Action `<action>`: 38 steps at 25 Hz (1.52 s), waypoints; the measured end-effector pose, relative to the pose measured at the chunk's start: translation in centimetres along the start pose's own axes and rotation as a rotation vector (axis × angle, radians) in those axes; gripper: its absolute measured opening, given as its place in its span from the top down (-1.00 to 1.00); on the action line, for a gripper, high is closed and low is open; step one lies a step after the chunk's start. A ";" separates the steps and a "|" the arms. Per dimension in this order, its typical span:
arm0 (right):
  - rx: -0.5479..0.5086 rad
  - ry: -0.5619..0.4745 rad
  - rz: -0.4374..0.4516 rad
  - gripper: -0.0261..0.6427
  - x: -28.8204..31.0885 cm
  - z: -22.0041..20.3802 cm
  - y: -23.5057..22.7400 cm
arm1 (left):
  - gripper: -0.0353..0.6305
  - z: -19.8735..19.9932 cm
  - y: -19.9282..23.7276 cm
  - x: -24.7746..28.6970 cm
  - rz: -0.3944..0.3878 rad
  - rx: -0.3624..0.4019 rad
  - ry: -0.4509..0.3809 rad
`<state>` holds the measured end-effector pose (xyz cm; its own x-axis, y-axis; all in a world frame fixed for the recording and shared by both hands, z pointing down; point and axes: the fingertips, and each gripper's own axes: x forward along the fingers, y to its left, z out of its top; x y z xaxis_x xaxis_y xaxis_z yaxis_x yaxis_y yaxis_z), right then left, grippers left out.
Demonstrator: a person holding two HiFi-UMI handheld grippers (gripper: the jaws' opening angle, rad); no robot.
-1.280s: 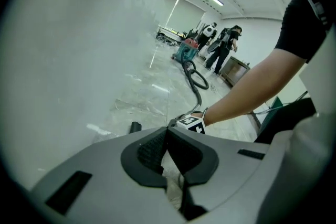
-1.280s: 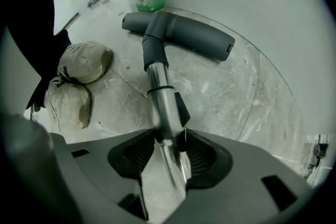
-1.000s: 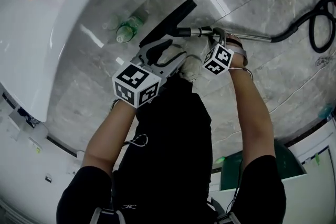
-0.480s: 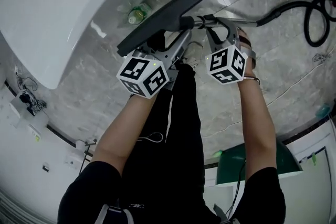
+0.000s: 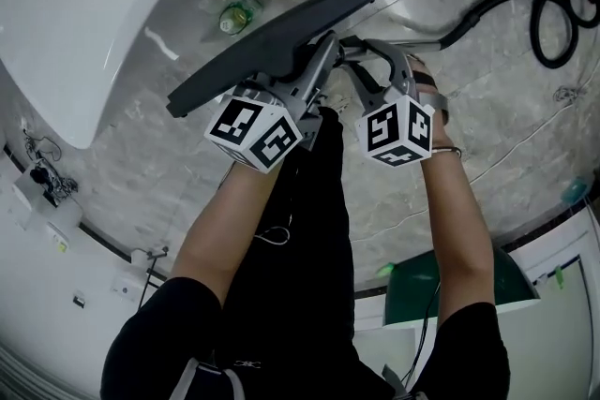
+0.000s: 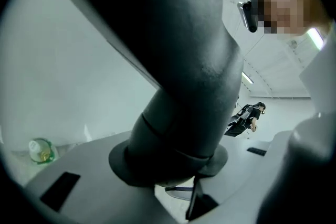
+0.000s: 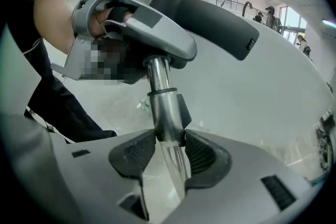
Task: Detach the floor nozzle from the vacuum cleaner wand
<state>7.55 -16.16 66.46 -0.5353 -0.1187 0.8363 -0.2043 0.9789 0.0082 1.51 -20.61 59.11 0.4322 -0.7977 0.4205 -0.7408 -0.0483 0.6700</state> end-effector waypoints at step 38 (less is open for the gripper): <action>-0.140 0.011 0.551 0.56 -0.6 -0.7 6.8 | 0.44 -0.8 -7.4 -2.0 -0.304 0.305 0.227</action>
<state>7.05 -9.35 66.40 -0.5233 0.4167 0.7433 0.2136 0.9086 -0.3590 6.55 -18.22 53.76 0.7288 -0.5702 0.3790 -0.6656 -0.4599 0.5878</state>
